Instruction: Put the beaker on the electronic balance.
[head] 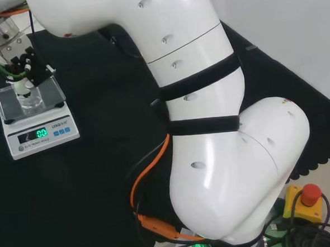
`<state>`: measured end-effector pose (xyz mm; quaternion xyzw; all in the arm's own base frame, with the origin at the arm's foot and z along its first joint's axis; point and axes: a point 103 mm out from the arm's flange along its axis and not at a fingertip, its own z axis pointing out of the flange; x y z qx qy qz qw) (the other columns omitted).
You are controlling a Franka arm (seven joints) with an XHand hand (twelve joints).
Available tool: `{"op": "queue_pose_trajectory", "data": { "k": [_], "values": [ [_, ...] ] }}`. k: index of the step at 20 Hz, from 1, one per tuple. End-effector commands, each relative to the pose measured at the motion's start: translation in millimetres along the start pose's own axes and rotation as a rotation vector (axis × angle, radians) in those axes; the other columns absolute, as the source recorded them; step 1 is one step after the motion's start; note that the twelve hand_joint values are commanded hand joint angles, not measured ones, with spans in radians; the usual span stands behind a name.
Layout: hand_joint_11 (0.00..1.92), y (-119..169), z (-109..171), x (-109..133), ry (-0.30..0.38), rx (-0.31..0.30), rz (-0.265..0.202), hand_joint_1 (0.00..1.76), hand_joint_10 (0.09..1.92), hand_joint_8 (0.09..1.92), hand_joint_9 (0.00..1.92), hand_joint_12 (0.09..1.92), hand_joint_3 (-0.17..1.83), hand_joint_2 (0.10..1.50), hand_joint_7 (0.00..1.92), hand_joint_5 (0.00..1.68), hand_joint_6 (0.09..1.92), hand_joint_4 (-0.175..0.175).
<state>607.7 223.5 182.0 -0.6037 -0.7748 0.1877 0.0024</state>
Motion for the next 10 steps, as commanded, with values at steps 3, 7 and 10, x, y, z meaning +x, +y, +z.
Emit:
{"op": "queue_pose_trajectory", "data": {
  "k": [3,7,10],
  "values": [
    [0.42,1.5,-1.6,-1.0,-0.017,0.020,-0.011,1.01,0.73,0.81,0.71,1.41,0.63,0.40,0.49,0.31,0.73,0.022],
    [0.04,2.4,-1.0,1.2,-0.026,0.045,-0.023,0.79,0.91,0.64,0.15,1.37,0.32,0.48,0.06,0.03,0.15,0.023],
    [0.00,2.9,0.1,1.0,-0.021,0.065,-0.035,0.66,0.55,0.11,0.02,0.92,0.14,0.52,0.00,0.00,0.09,0.046]
  ]
}}
